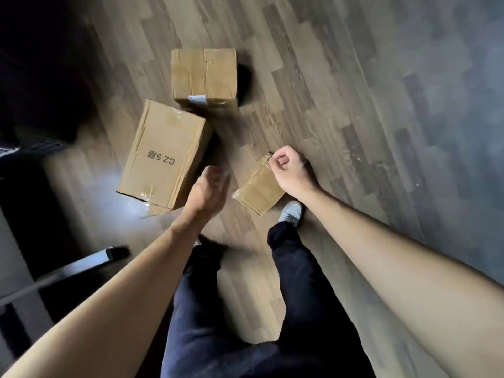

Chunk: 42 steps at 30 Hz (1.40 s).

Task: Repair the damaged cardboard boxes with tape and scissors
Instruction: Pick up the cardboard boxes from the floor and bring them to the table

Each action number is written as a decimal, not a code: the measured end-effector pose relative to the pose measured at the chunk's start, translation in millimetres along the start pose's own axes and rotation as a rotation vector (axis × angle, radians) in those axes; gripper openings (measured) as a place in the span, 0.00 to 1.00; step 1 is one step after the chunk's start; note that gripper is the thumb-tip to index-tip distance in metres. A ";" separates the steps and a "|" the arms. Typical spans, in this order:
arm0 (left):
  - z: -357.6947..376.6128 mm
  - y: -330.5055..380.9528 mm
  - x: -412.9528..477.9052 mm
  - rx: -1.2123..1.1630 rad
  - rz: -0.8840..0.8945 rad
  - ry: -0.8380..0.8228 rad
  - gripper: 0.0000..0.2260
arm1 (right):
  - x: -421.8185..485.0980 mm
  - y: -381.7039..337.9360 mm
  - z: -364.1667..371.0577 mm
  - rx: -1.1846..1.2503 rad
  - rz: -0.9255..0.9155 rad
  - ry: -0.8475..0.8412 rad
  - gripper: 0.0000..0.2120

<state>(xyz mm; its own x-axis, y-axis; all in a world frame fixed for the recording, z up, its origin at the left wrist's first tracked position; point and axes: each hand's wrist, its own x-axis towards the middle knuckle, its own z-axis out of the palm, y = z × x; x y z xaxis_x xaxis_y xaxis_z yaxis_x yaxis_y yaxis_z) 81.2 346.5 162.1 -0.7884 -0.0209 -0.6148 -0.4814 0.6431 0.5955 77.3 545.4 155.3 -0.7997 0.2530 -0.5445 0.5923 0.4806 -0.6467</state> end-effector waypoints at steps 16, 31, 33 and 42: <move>219.9 -149.7 180.7 -0.139 -0.514 -0.059 0.22 | 222.3 210.6 123.1 -0.386 0.051 -0.211 0.20; 270.5 -238.4 242.2 -0.607 -0.953 0.123 0.31 | 269.2 283.4 175.9 -0.460 0.281 -0.294 0.41; 257.4 -229.8 233.8 -0.576 -0.938 0.217 0.30 | 249.9 277.6 172.0 -0.367 0.269 -0.250 0.41; 155.7 -125.2 136.6 -0.631 -0.800 0.297 0.24 | 166.0 160.4 93.4 -0.088 0.245 -0.099 0.27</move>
<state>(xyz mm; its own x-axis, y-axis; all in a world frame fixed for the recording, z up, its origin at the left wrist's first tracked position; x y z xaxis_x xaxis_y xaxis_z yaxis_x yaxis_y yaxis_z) 93.4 382.3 -77.0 -0.1753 -0.5031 -0.8463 -0.9459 -0.1523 0.2864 48.7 586.1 -88.7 -0.6179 0.2893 -0.7311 0.7524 0.4874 -0.4431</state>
